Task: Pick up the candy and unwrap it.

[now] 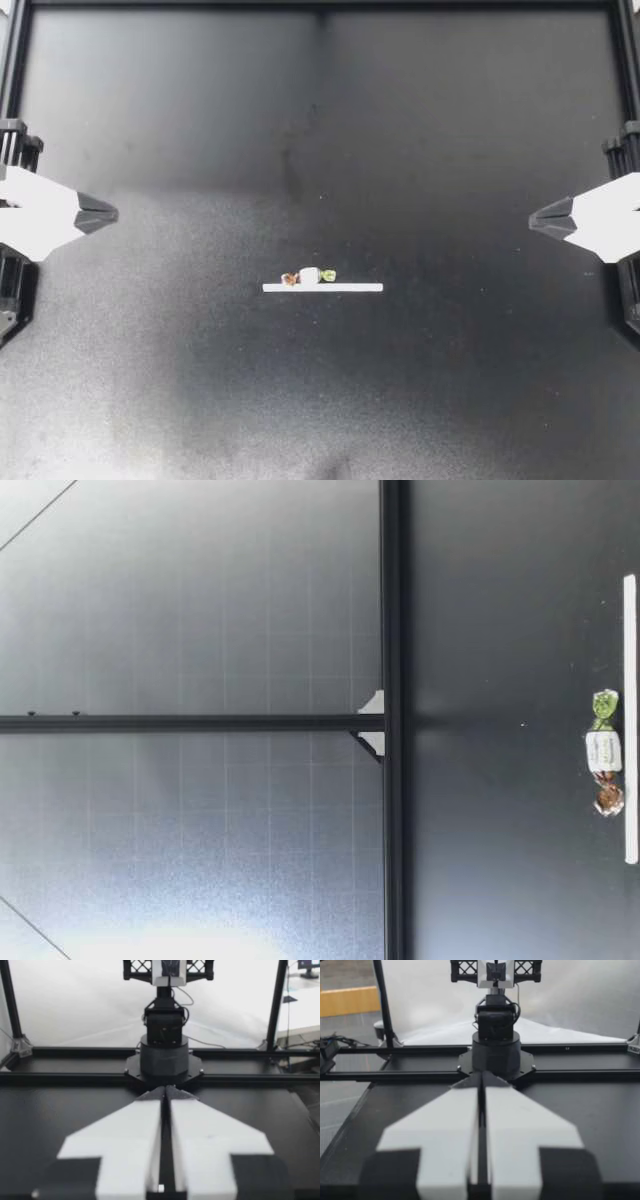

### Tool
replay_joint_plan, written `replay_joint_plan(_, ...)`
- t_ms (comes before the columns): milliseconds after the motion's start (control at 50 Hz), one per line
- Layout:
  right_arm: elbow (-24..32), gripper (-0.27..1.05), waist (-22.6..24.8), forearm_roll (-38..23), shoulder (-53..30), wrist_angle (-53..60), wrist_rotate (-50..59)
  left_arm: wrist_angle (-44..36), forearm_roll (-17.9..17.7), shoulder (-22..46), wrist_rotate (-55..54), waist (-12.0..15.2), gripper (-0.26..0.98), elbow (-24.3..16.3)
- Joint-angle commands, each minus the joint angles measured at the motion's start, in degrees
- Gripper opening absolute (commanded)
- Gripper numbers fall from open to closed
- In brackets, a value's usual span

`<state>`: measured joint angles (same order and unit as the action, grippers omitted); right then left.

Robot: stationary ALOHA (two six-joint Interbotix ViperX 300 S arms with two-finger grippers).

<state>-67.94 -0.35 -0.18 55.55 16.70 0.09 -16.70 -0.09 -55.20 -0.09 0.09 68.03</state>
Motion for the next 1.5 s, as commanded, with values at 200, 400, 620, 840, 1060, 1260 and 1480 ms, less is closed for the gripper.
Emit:
replay_joint_plan(200, 10.99, -0.13, -2.37, 0.09, -10.46, -2.81, 0.53, -0.97, 0.0, 2.55, 1.85, 0.7, -0.08, -0.88)
replay_joint_plan(400, 18.81, -0.13, -4.92, 0.18, -24.87, -8.35, 1.85, -0.97, -0.09, 3.69, 2.11, 0.7, -0.08, -0.44)
replay_joint_plan(620, 27.25, -0.12, -6.15, 0.18, -39.64, -17.75, 4.13, -1.67, -0.09, 3.78, 2.11, 0.7, -0.08, 0.18)
replay_joint_plan(840, 34.72, 0.01, -6.15, 0.0, -50.62, -31.73, 3.87, -3.16, -0.09, 3.78, 2.02, 0.7, -0.08, 1.23)
replay_joint_plan(1060, 40.17, 0.39, -6.15, 0.09, -60.38, -39.11, 3.6, -3.87, -0.09, 3.78, 2.2, 0.7, -0.08, 1.85)
replay_joint_plan(1260, 41.66, 0.51, -5.71, 0.09, -65.21, -39.81, 3.6, -3.87, -0.09, 3.78, 2.11, 0.7, -0.08, 2.37)
replay_joint_plan(1480, 42.63, 0.51, -5.19, 0.18, -68.82, -39.81, 3.69, -3.87, -0.09, 3.78, 2.55, 0.7, -0.08, 2.72)
